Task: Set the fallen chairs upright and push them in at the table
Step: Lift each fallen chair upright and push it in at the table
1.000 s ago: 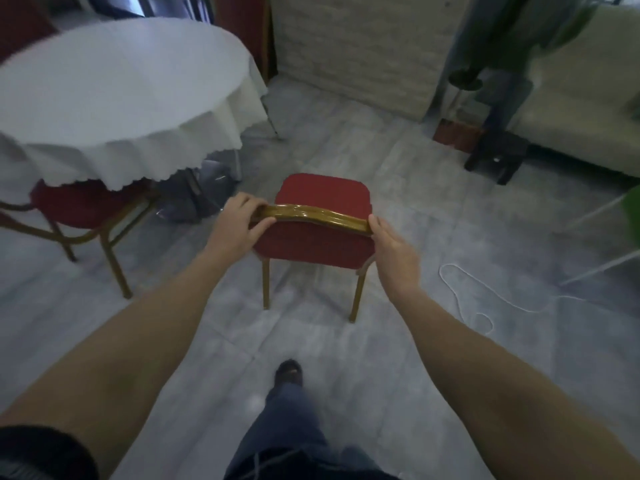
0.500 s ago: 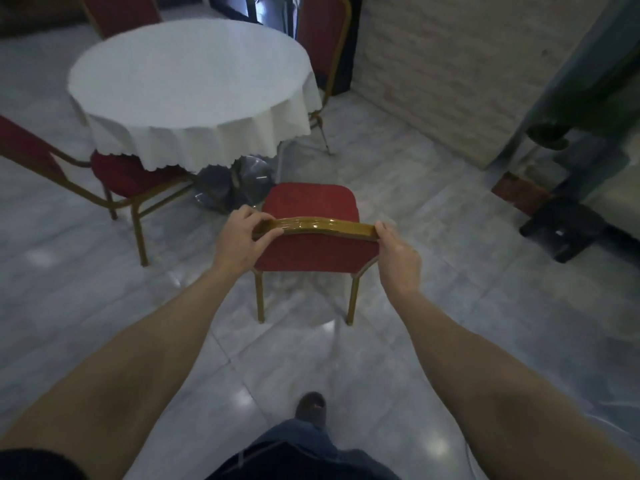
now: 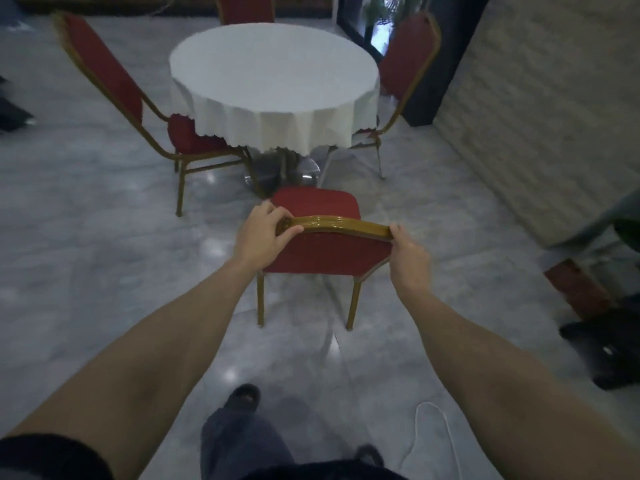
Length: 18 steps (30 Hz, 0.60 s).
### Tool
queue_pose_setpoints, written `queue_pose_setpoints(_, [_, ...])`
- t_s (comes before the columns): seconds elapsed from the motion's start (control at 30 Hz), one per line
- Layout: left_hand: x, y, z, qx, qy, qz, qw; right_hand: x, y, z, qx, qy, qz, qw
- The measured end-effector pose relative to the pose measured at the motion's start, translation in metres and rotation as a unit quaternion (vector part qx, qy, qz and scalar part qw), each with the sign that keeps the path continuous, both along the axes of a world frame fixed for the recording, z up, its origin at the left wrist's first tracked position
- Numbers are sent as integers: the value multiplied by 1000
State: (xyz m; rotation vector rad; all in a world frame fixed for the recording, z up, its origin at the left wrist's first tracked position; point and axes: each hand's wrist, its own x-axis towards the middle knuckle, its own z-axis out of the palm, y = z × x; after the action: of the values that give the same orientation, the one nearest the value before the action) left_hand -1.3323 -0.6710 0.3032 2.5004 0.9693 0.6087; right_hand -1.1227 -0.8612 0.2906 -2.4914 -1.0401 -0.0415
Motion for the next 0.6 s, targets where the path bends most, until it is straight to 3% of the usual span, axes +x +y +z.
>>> queue_pose_setpoints(0.17, [22,-64,4,-6,39,68,997,34,-28,13,-53,10,51,997])
queue_pose_setpoints(0.4, [19,-133,-23,35,4,111,993,37,-66,-4,-24,0,142,990])
queue_pose_setpoints(0.6, [21,-140,-39,36,42,116,992,50,-63,-12,-21,21,169,985])
